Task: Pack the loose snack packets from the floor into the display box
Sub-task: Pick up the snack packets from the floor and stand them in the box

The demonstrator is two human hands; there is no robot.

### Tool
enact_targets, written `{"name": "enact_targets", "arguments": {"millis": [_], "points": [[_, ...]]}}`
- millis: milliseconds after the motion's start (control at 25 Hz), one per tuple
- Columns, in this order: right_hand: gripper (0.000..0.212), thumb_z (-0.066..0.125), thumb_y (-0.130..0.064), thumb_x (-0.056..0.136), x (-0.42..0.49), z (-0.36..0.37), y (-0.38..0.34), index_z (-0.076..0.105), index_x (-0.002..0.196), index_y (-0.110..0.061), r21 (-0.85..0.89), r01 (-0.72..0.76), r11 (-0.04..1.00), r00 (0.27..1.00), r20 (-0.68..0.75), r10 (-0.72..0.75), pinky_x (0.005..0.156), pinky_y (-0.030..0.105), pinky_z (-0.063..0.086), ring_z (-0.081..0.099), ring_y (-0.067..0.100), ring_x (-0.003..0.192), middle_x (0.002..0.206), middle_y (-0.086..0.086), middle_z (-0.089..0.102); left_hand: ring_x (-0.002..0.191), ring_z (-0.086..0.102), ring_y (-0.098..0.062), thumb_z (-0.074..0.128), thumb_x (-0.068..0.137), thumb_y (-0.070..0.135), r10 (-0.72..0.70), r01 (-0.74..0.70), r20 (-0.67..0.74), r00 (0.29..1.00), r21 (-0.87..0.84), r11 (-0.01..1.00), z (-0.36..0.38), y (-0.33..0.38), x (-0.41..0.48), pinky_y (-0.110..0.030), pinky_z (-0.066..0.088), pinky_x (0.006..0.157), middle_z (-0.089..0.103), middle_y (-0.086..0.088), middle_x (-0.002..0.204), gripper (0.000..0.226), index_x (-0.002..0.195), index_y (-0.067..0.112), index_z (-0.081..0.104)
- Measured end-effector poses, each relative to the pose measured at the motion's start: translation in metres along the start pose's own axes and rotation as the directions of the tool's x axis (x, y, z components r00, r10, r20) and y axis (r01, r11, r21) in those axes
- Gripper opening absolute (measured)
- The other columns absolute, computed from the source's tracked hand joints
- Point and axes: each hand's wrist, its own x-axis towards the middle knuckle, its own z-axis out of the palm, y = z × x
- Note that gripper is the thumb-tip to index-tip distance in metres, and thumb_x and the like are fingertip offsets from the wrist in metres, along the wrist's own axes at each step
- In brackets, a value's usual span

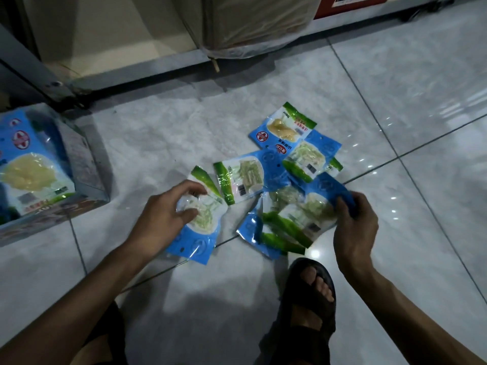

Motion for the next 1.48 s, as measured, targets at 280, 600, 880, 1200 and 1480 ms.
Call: {"name": "enact_targets", "arguments": {"millis": [280,600,880,1200,1480], "points": [[0.011,0.063,-0.015,0.09,-0.016,0.046,-0.073,0.063,0.092,-0.026,0.061,0.239,0.969,0.87,0.43,-0.241,0.063,0.006,0.042,0.058,-0.01,0.073,0.082,-0.019,0.063,0.096,0.065,-0.011,0.06,0.089,0.0,-0.034,0.038,0.031,0.999,-0.135,0.99,0.0,0.026,0.008,-0.002,0.04,0.078,0.071,0.003,0.1,0.027,0.09,0.021,0.077],[0.011,0.069,-0.019,0.084,-0.034,0.092,-0.082,0.068,0.095,-0.019,0.002,0.337,0.942,0.701,0.666,-0.253,0.062,0.01,0.043,0.061,0.003,0.072,0.082,-0.006,0.07,0.082,0.074,-0.024,0.073,0.084,0.02,-0.17,0.255,0.227,0.959,-0.421,0.871,-0.003,0.021,-0.006,-0.04,0.056,0.079,0.077,-0.01,0.09,0.017,0.096,0.008,0.075],[0.012,0.074,-0.024,0.082,-0.031,0.095,-0.078,0.07,0.084,-0.012,-0.02,0.156,0.988,0.669,0.738,-0.09,0.064,0.032,0.05,0.064,0.012,0.07,0.081,0.002,0.071,0.089,0.073,-0.017,0.071,0.084,0.007,-0.101,0.182,0.215,0.971,-0.4,0.899,-0.007,0.023,-0.008,-0.032,0.057,0.083,0.077,-0.005,0.098,0.022,0.106,0.013,0.072],[0.032,0.076,-0.017,0.079,-0.017,0.09,-0.097,0.068,0.11,-0.013,-0.093,-0.142,0.986,0.358,0.923,0.139,0.077,0.022,0.055,0.07,0.014,0.087,0.099,0.003,0.074,0.086,0.072,-0.026,0.067,0.084,-0.005,-0.003,0.117,0.226,0.974,-0.494,0.862,-0.018,0.014,-0.005,-0.038,0.059,0.077,0.074,-0.013,0.098,0.07,0.135,0.031,0.036],[0.018,0.072,-0.011,0.08,-0.027,0.101,-0.103,0.069,0.076,-0.029,0.169,0.37,0.913,0.725,0.562,-0.398,0.059,0.027,0.049,0.059,0.002,0.059,0.066,-0.012,0.065,0.094,0.064,-0.021,0.076,0.08,0.034,-0.21,0.15,-0.249,0.946,-0.241,0.959,-0.023,0.012,0.007,-0.039,0.055,0.081,0.065,-0.003,0.104,0.031,0.103,0.021,0.061]]}}
